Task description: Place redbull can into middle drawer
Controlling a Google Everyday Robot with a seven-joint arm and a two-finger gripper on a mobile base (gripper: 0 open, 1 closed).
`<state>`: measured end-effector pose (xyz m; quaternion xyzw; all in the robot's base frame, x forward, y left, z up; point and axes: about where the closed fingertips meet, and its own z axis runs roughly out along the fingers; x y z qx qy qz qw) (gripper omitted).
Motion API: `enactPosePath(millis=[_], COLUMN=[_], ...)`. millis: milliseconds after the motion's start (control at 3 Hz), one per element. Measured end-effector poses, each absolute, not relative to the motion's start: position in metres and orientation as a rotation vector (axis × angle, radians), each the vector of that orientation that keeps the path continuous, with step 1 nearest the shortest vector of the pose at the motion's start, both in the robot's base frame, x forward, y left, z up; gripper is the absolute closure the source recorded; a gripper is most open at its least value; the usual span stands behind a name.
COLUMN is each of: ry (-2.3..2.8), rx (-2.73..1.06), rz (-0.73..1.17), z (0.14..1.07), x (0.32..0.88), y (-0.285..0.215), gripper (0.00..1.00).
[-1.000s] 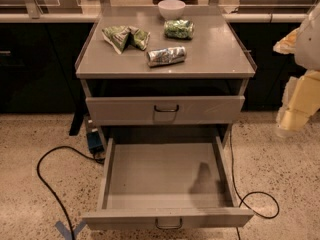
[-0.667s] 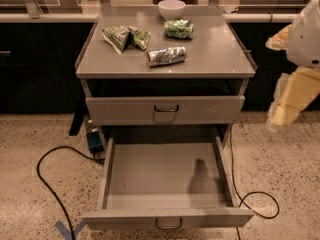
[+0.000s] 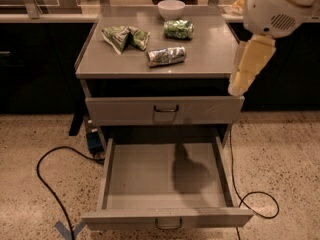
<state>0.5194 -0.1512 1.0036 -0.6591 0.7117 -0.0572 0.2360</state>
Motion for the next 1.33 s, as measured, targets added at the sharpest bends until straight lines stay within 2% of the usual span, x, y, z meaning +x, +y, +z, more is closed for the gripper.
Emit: enactPosePath(millis=[333,1000,1333], ry=[1.875,1.856,1.814], rx=[-1.817,-1.805,-1.804], rz=[-0.124,-0.132,-0.166], z=[1.019,1.017,1.010], x=[0.555,0.564,0.601], y=[-0.128,-0.128,-0.129], gripper=[0.00,0.00,0.00])
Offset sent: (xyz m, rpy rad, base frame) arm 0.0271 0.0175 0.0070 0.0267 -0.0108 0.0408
